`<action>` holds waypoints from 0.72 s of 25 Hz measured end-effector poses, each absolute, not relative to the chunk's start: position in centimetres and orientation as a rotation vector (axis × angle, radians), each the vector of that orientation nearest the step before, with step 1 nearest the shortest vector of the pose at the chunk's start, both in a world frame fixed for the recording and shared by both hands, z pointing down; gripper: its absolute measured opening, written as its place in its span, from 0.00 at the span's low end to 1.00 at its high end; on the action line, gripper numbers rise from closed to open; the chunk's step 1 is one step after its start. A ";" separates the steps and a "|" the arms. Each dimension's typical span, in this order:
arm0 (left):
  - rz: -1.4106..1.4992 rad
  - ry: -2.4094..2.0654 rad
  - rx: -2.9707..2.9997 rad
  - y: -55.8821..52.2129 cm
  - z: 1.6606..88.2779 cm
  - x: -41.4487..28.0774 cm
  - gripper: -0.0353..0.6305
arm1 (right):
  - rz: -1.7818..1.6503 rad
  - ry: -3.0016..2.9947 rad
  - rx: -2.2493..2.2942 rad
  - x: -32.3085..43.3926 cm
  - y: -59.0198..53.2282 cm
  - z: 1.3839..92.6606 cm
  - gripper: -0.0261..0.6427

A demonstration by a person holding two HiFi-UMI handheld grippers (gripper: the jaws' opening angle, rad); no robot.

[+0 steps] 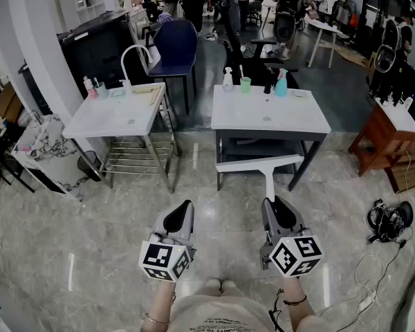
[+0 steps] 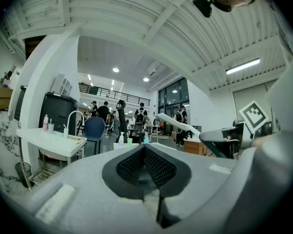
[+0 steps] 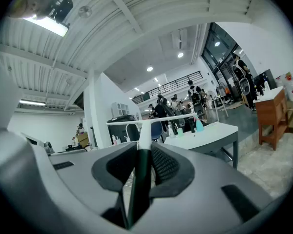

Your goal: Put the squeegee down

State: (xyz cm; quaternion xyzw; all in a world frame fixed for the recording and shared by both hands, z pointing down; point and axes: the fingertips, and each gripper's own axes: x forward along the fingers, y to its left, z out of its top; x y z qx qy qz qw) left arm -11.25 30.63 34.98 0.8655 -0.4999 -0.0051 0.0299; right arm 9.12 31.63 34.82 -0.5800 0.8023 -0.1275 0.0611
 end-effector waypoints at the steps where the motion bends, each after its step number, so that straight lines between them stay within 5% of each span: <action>1: -0.017 -1.543 2.667 30.7 35.0 -11.1 0.09 | -0.388 2.425 -1.754 9.3 31.6 34.9 0.18; 18: -0.051 -1.585 2.622 32.1 35.8 -9.3 0.09 | -0.468 2.367 -1.733 12.7 32.5 36.2 0.18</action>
